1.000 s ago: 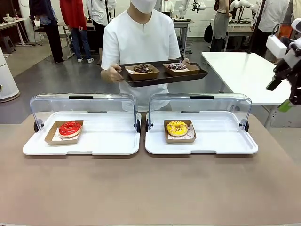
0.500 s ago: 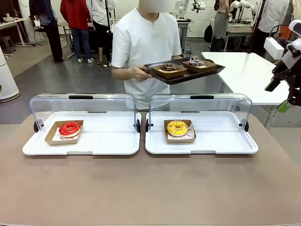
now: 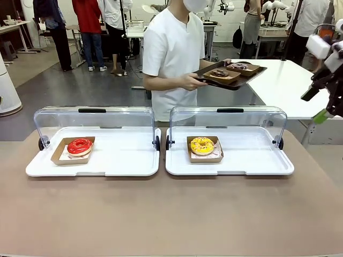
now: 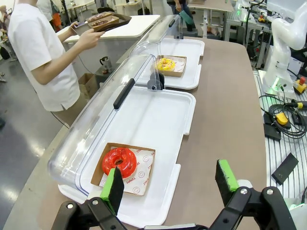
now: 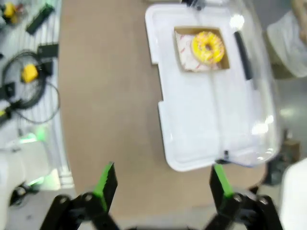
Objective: Provide the desired donut to the person.
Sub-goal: Place the picked Paper togo box onto the Handle tray extended by the person.
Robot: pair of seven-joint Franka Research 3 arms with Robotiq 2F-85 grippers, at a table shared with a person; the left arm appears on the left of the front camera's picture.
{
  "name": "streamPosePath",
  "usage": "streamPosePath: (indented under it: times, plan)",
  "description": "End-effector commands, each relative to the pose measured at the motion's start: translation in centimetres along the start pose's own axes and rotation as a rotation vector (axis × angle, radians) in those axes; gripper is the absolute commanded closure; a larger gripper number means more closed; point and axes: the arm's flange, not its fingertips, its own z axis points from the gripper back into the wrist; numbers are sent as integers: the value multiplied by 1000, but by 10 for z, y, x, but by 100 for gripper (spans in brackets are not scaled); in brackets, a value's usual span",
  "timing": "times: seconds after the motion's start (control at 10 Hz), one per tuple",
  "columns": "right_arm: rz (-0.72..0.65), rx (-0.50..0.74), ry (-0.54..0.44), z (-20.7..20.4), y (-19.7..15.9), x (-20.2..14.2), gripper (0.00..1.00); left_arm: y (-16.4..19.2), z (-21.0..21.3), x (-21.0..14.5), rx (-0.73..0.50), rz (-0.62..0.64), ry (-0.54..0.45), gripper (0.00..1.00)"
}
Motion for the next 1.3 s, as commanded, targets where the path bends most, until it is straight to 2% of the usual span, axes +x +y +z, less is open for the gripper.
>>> streamPosePath:
  times: [0.0,0.2,0.3,0.4,0.6,0.8,1.2]
  plan:
    - [-39,140,-315,17,-38,-48,0,0,2,1,-3,-5,-9,0]
    - [-74,165,-588,22,-64,-113,0,0,2,1,-3,-5,-9,0]
    - [-11,171,-730,21,-67,-141,0,0,2,1,-3,-5,-9,0]
    - [-35,113,-809,18,-67,-166,0,0,2,1,-3,-5,-9,0]
    - [-109,69,-839,7,-60,-203,0,0,2,1,-3,-5,-9,0]
    - [-133,133,-801,-12,-51,-221,0,0,2,1,-3,-5,-9,0]
    - [-104,261,-735,-34,-43,-222,0,0,2,1,-3,-5,-9,0]
